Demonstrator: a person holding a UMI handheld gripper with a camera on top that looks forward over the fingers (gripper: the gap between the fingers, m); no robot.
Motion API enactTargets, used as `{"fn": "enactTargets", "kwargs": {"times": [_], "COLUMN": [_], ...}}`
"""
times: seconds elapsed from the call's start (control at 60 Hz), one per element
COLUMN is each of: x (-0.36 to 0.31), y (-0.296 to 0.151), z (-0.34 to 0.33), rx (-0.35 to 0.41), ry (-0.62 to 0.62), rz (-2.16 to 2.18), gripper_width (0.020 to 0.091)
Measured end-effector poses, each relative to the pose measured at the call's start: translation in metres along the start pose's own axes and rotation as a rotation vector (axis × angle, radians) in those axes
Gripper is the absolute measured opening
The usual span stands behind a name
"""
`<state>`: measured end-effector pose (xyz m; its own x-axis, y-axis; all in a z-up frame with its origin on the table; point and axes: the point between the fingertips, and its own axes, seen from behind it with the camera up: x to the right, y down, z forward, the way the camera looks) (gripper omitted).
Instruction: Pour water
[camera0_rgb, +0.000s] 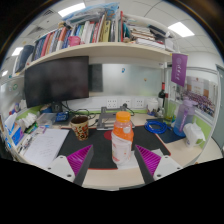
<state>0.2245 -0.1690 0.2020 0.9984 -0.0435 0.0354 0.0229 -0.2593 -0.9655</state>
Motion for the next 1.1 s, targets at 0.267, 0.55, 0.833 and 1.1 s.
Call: {"fn": "enactTargets", "kwargs": {"times": [0.267,0.55,0.833,1.1], "x": [0.029,0.029,0.033,0.035], "y": [0.002,-0.008,-0.012,-0.035], "z": [0.083,0.121,0.129,0.141], "rx": [0.069,0.165,0.19,0.145], "ry": [0.005,-0.009,0.018,0.067], "rz": [-0.025,-0.061,-0.063,-0.252], "gripper_width": [0.0855,0.0592,0.0404,0.0364]}}
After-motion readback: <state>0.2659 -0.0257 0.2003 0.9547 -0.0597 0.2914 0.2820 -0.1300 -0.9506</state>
